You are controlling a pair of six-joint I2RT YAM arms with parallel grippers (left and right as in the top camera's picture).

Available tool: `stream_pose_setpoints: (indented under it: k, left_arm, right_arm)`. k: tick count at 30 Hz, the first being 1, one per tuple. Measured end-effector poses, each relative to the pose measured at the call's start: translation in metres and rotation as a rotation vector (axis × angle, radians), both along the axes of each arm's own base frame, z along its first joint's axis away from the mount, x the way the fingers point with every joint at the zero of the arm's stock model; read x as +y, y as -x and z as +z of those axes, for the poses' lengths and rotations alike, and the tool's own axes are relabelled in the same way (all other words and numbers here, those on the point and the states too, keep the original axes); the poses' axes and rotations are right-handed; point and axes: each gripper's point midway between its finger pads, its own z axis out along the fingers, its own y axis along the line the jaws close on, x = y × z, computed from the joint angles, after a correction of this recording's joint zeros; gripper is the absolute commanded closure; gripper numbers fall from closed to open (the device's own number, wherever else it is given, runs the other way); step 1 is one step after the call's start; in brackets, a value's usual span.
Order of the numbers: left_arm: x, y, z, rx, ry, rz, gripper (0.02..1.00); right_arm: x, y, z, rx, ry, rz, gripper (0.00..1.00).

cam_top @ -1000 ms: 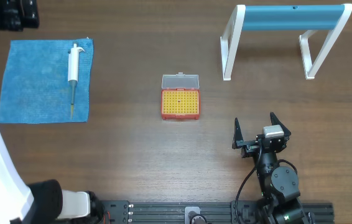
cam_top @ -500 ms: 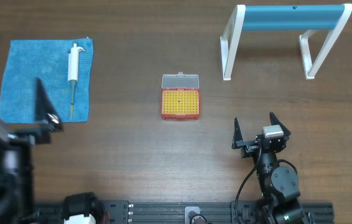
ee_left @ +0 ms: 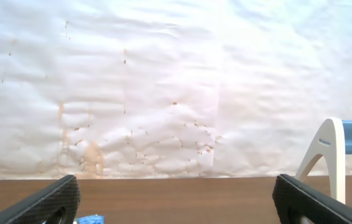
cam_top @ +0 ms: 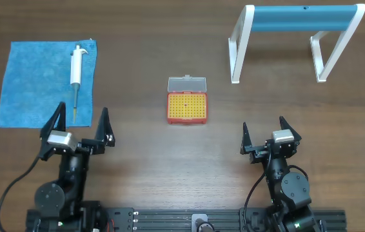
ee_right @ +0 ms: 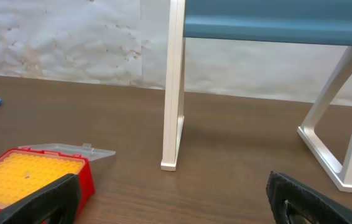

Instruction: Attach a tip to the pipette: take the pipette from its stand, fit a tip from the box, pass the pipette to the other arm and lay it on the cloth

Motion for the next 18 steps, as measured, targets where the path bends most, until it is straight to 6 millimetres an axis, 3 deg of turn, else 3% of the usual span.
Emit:
stream_pose_setpoints:
  k: [9, 18]
  left_arm:
    - [0.005, -0.003, -0.047, 0.115, 0.012, 0.036, 0.02]
    - [0.005, -0.005, -0.079, 0.247, 0.015, 0.036, 0.02]
  right_arm:
    - [0.0, 0.0, 0.0, 0.0, 0.0, 0.0, 0.025]
    - [0.0, 0.0, 0.0, 0.0, 0.0, 0.0, 0.025]
